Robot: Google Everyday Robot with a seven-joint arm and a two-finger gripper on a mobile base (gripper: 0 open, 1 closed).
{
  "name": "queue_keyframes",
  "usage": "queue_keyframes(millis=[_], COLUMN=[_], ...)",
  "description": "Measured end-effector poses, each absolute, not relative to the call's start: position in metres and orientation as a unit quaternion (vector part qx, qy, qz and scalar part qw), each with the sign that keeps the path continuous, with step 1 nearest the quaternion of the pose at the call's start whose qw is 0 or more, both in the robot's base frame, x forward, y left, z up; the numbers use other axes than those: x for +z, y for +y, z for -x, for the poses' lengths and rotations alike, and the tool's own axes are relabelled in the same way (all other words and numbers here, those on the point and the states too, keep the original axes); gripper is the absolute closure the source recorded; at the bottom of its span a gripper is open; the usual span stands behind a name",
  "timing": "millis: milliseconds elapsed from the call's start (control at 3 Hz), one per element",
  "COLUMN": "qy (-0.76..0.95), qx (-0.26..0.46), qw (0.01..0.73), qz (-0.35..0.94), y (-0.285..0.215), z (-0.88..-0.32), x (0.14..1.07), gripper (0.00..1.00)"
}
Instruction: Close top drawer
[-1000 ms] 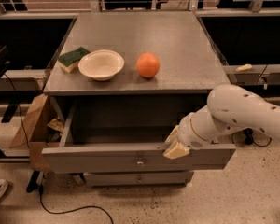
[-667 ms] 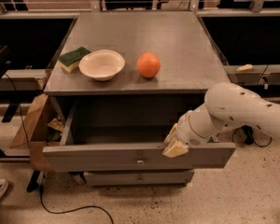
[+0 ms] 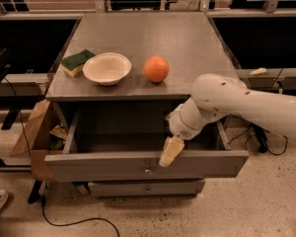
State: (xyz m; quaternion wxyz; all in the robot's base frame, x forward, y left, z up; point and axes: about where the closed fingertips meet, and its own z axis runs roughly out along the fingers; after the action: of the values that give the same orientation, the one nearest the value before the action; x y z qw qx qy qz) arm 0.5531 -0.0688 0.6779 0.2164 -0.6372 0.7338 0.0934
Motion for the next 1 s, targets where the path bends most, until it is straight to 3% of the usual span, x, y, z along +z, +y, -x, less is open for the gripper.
queue_keyframes(millis=[1000], qy=[0.736], qx=[0.080], qw=[0.214], qz=[0.637], y=[-0.0509], z=[-0.5757], x=[0.6824], gripper=[0.72])
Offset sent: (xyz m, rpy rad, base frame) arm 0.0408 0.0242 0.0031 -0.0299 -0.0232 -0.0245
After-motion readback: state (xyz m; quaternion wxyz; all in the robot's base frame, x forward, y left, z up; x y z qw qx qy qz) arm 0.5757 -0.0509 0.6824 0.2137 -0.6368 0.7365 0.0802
